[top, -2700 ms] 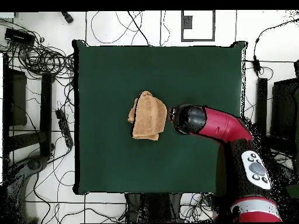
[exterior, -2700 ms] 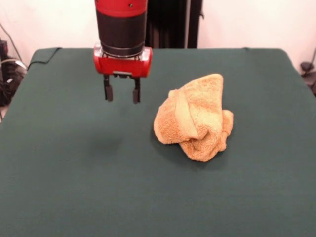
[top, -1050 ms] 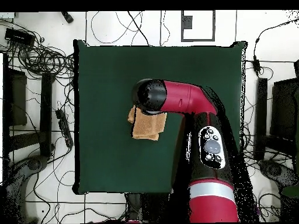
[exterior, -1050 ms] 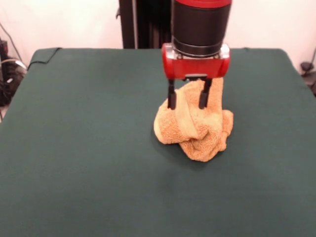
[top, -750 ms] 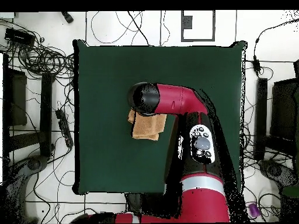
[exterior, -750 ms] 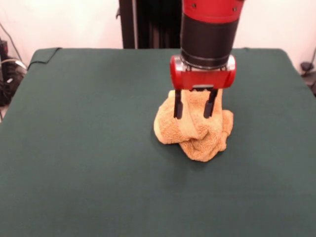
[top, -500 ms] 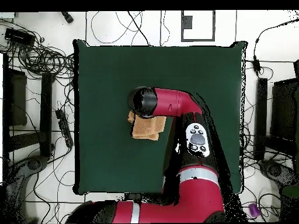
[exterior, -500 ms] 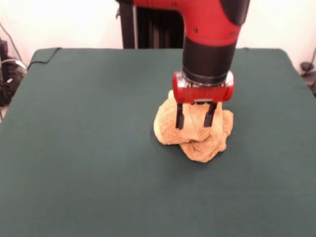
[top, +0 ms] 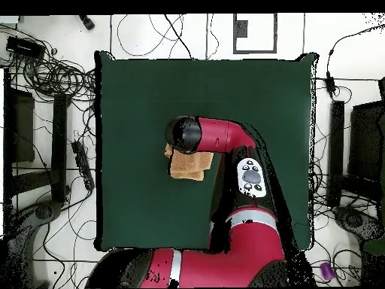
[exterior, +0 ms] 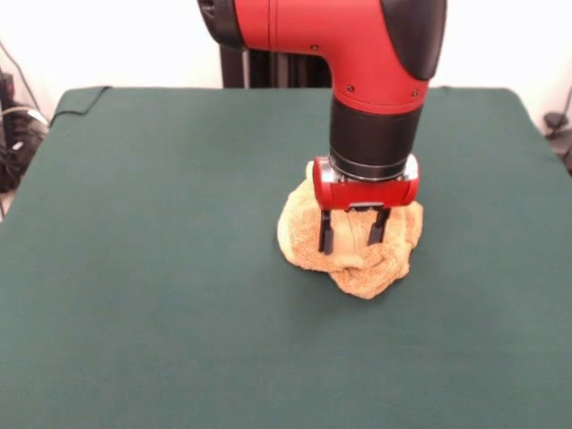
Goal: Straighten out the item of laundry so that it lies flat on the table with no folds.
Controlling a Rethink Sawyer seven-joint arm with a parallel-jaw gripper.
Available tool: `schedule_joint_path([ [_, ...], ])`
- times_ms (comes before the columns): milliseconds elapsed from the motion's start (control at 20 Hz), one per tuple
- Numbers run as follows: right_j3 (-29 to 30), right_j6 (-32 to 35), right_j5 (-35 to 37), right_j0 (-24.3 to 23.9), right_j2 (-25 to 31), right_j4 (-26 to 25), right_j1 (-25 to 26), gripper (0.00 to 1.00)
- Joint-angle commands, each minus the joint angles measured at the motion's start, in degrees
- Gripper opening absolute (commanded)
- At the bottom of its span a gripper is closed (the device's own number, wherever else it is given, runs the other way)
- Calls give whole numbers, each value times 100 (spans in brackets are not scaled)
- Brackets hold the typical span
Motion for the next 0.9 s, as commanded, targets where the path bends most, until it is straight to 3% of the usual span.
schedule_joint_path([
  [50, 143, 1263, -371, 25, 165, 205, 506, 100],
  [350, 180, 1490, -514, 138, 22, 244, 471, 100],
  [400, 184, 1509, -517, 167, -13, 245, 458, 0],
  [900, 214, 1480, -578, 220, -88, 314, 441, 0],
])
